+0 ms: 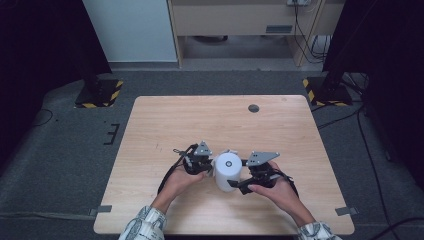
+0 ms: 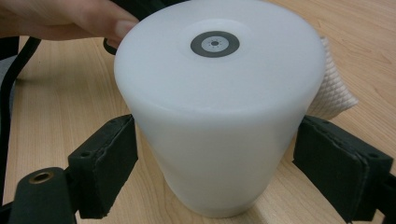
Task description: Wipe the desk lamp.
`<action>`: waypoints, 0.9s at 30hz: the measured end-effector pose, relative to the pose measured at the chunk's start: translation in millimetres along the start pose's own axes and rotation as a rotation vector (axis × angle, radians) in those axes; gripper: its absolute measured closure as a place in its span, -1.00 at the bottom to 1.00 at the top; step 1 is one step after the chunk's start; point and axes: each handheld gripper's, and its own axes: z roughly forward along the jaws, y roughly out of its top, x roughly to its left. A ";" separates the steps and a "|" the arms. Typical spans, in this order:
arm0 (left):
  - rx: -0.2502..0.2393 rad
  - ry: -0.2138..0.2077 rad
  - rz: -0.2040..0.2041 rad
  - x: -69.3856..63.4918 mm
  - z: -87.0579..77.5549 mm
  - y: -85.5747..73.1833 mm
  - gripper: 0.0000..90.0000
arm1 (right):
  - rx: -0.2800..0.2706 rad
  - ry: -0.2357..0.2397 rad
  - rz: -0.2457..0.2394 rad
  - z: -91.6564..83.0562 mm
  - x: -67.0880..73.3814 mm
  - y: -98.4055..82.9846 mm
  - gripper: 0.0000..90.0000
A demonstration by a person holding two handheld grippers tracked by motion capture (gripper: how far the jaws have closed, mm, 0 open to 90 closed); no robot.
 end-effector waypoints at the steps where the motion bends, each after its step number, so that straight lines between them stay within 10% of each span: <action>1: -0.002 -0.003 -0.004 0.4 0.1 -0.3 0.89 | -0.001 0.000 -0.001 0.1 -0.1 -0.1 -0.69; 27: -0.146 -0.039 -0.015 8.0 -21.9 32.2 0.89 | -0.009 -0.003 0.006 -3.1 -1.4 -1.7 -0.63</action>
